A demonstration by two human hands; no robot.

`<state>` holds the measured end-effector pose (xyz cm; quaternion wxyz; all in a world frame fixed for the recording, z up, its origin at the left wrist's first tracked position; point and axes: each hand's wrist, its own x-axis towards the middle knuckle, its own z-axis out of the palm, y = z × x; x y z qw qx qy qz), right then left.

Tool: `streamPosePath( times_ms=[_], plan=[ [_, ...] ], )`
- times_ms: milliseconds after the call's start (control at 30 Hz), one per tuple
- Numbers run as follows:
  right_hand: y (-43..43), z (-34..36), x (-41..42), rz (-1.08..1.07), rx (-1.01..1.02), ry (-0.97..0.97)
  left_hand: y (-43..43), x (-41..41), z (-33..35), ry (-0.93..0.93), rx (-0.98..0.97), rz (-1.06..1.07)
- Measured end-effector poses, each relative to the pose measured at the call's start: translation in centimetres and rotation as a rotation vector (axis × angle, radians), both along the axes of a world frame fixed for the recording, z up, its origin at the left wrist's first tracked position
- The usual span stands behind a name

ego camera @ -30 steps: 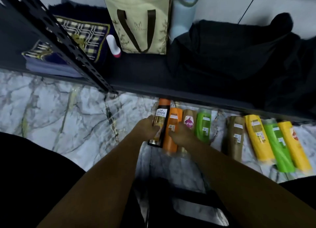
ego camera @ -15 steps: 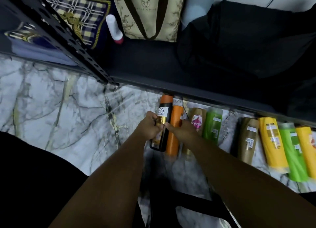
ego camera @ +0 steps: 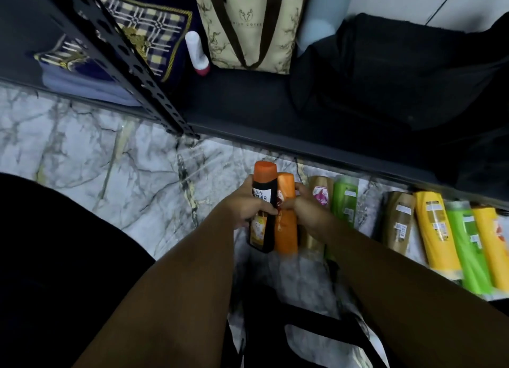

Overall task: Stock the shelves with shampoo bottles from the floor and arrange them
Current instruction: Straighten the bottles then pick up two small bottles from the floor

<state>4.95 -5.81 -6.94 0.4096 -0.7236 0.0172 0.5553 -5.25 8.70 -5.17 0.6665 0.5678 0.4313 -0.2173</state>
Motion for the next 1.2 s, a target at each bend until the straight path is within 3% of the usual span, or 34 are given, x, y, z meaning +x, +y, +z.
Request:
streamPosePath(
  times_ms=[100,267,600,800,1200],
  plan=[
    [-0.1,2.2,0.2,0.085,-0.019,-0.115,-0.3,0.0,1.6,-0.103,0.077,-0.048],
    [-0.7,5.0,0.3,0.053,0.038,-0.214,-0.6,-0.5,3.7,-0.189,0.219,-0.087],
    [-3.0,8.9,-2.4,0.230,0.118,-0.513,-2.0,-3.9,5.6,-0.304,0.470,0.015],
    [-3.8,9.9,-3.4,0.416,0.062,-0.835,-2.7,-4.2,7.2,-0.306,0.548,-0.076],
    [-4.4,10.3,-4.6,0.442,-0.039,-0.913,-4.0,-4.7,8.2,-0.267,0.718,-0.159]
  ],
)
